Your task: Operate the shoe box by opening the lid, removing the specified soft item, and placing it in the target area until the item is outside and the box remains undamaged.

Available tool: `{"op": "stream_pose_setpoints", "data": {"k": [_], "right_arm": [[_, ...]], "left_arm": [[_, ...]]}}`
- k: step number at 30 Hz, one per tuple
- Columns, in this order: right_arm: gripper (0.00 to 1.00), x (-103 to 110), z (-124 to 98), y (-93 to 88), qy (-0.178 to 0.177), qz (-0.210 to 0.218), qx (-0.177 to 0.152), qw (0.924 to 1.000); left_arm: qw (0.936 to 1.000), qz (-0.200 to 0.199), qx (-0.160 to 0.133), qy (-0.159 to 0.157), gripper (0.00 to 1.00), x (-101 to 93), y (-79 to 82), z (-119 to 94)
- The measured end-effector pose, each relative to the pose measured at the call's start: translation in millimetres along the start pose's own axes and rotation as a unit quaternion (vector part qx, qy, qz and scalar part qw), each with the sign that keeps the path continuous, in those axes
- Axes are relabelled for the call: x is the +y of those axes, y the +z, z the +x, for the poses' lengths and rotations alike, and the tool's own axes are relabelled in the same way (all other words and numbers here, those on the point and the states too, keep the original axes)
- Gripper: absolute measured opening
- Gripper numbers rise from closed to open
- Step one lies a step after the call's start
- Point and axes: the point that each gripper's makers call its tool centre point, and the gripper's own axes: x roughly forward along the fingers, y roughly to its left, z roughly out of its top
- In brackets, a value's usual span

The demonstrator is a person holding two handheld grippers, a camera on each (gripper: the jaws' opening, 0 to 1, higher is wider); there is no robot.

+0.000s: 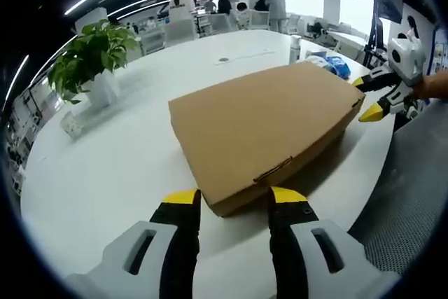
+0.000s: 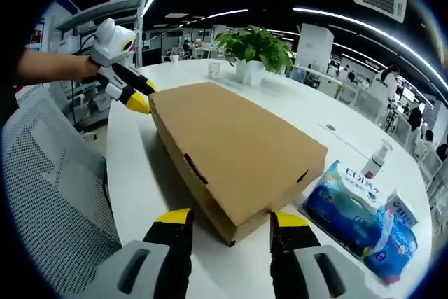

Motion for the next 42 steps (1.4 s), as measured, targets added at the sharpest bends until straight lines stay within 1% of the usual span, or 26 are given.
{"op": "stream_pose_setpoints", "data": {"k": [2, 8, 12, 15, 25, 35, 42], "right_arm": [[0.38, 0, -1, 2.2, 0.002, 0.003, -0.002, 1.0], [0.38, -4, -3, 8.6, 0.001, -0.001, -0.006, 1.0], [0.38, -8, -4, 14.0, -0.001, 0.002, -0.01, 0.9999], [0.4, -9, -4, 13.8, 0.001, 0.002, -0.007, 1.0], [0.39, -7, -3, 14.5, 0.003, 0.008, -0.009, 0.9999], [0.39, -9, -1, 14.8, 0.002, 0.014, -0.013, 0.9998], [0.39, -12, 2, 16.9, 0.001, 0.015, -0.014, 0.9998]], "left_arm": [[1.0, 0.007, 0.001, -0.001, 0.38, 0.1, -0.2, 0], [1.0, 0.007, -0.005, 0.002, 0.39, 4.4, 5.9, -4], [0.9999, 0.009, -0.007, 0.002, 0.38, 6.7, 6.0, -5], [0.9999, 0.008, -0.01, 0.001, 0.38, 6.5, 7.2, -5], [0.9999, 0.005, -0.015, -0.007, 0.38, 1.7, 6.2, -1], [0.9998, 0.007, -0.018, -0.003, 0.38, 2.8, 7.9, 2], [0.9999, 0.007, -0.014, -0.002, 0.38, 5.4, 10.1, 4]]}}
